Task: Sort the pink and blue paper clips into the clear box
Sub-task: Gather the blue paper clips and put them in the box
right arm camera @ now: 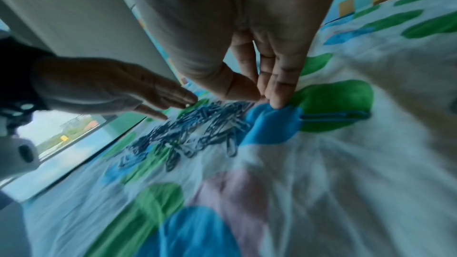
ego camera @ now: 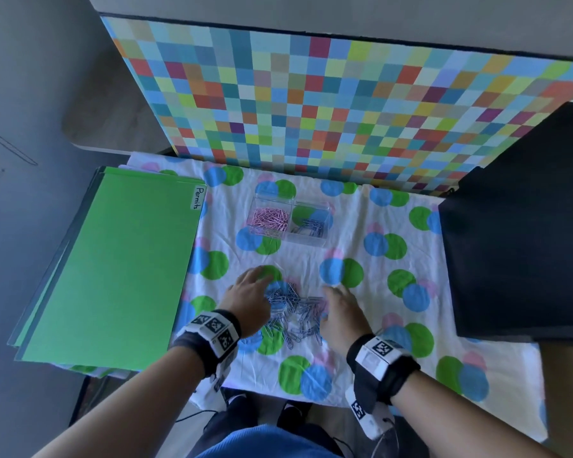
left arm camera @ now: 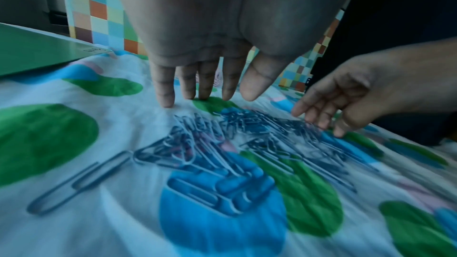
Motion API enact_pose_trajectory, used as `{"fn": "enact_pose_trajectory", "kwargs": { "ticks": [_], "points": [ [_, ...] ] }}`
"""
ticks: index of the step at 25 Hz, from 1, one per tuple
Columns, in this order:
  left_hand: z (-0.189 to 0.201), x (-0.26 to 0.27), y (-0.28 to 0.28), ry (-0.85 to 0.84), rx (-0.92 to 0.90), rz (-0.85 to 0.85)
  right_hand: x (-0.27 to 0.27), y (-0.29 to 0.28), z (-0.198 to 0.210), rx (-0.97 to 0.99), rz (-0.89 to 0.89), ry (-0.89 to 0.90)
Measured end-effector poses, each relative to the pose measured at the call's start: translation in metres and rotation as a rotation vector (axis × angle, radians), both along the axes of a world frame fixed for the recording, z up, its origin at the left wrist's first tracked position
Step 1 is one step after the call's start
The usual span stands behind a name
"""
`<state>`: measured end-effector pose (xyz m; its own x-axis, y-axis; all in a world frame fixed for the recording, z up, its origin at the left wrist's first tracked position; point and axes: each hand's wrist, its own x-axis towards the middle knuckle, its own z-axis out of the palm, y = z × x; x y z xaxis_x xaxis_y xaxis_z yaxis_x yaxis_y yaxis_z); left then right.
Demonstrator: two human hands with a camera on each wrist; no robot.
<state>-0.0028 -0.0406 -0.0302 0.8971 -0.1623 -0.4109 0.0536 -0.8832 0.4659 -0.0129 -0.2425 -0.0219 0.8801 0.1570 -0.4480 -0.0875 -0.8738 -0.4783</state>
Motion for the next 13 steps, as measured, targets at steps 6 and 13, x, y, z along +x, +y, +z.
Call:
{"fn": "enact_pose_trajectory", "kwargs": {
  "ticks": [6,13],
  "points": [
    [-0.002,-0.003,-0.013,0.024,0.014,-0.032,-0.004,0.009,0.001,-0.091,0.252,-0.020],
    [0.000,-0.002,-0.016,0.048,-0.028,0.021,-0.010,0.008,-0.003,-0.019,0.187,-0.038]
  ]
}}
